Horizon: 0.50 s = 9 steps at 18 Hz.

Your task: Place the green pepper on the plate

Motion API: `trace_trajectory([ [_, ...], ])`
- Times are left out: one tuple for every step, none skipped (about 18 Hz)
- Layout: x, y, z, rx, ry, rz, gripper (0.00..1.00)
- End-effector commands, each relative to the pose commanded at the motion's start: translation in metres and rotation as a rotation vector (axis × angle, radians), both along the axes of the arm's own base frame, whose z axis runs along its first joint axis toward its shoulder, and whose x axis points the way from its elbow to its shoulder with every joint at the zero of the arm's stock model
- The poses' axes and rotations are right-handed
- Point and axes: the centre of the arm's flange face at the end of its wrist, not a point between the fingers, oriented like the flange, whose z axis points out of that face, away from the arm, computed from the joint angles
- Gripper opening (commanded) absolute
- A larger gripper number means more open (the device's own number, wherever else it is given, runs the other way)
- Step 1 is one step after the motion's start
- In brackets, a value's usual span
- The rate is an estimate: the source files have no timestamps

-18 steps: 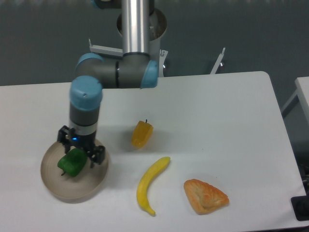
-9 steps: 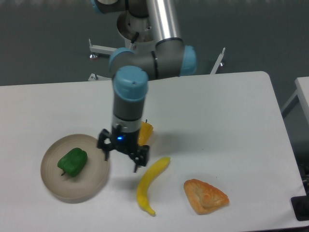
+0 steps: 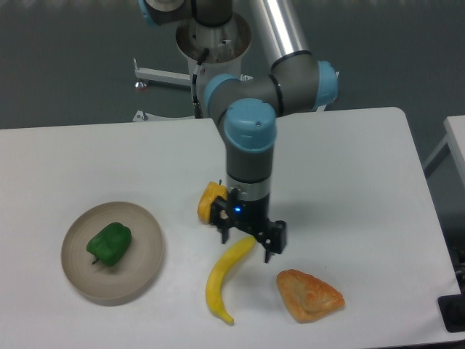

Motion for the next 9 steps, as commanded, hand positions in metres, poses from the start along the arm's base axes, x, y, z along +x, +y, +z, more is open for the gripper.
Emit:
trace_trajectory([
  [-0.0014,0.0000,-0.0022,-0.005,0.003,-0.013,1.00],
  [-0.0019,0.0004,-0.0026,-0.008,0.009,-0.025,1.00],
  [-0.0038,-0.0008,-0.0034,-0.009,0.009,-0.025,1.00],
  [-0.0042,-0.0003,-0.0056,-0.012,0.007,-0.023,1.00],
  [-0.0043,-0.0001,-0.0067,-0.013,0.006,-0.025,1.00],
  [-0.0053,-0.0006,-0.0049,-0.011,0.008,-0.023,1.00],
  [-0.0055,-0.0003,-0.0060,-0.012,0.007,-0.023,1.00],
  [-0.0058,0.0001,-0.0044,-0.010,0.009,-0.023,1.00],
  [-0.0066,0.0011,-0.0025,-0.006,0.011,-0.022,1.00],
])
